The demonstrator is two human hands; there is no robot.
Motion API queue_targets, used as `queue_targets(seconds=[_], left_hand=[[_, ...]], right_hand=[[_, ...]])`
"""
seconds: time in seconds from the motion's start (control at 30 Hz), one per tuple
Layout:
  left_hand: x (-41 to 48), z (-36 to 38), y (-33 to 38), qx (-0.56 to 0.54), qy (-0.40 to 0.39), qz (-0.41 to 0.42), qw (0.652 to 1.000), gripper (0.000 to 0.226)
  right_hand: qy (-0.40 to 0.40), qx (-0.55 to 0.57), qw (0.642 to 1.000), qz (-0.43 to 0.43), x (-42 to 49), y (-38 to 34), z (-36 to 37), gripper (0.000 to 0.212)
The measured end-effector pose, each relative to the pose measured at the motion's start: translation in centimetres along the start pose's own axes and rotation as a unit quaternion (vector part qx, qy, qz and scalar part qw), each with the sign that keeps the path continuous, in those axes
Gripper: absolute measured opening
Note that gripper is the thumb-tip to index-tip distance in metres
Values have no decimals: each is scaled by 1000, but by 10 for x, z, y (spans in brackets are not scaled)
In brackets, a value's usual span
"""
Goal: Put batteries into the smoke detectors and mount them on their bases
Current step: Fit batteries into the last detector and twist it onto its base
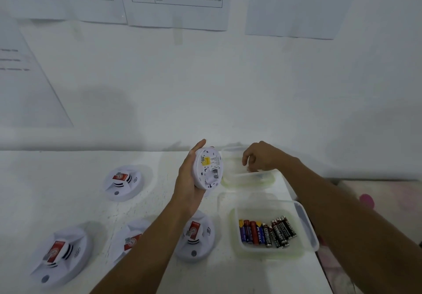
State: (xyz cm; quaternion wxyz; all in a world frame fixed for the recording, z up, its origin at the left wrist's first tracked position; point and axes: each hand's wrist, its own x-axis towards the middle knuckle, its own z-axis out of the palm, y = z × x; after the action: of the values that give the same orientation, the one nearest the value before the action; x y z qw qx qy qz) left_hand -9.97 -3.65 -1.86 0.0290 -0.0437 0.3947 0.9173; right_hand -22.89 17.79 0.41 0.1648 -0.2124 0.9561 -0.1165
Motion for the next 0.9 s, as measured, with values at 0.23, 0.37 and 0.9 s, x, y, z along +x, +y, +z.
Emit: queue_targets(seconds=[0.23, 0.37, 0.9], left_hand=[[-1, 11, 5, -55, -1, -1, 998, 41], [-6, 20, 5, -93, -3, -10, 996, 41], [-38, 37, 10, -105, 1, 36, 994, 41]], right_hand=[[199, 245, 947, -54, -52, -41, -26, 11], [251, 381, 884, -104, -95, -78, -17, 8], [477, 323, 817, -18, -114, -135, 90, 14]])
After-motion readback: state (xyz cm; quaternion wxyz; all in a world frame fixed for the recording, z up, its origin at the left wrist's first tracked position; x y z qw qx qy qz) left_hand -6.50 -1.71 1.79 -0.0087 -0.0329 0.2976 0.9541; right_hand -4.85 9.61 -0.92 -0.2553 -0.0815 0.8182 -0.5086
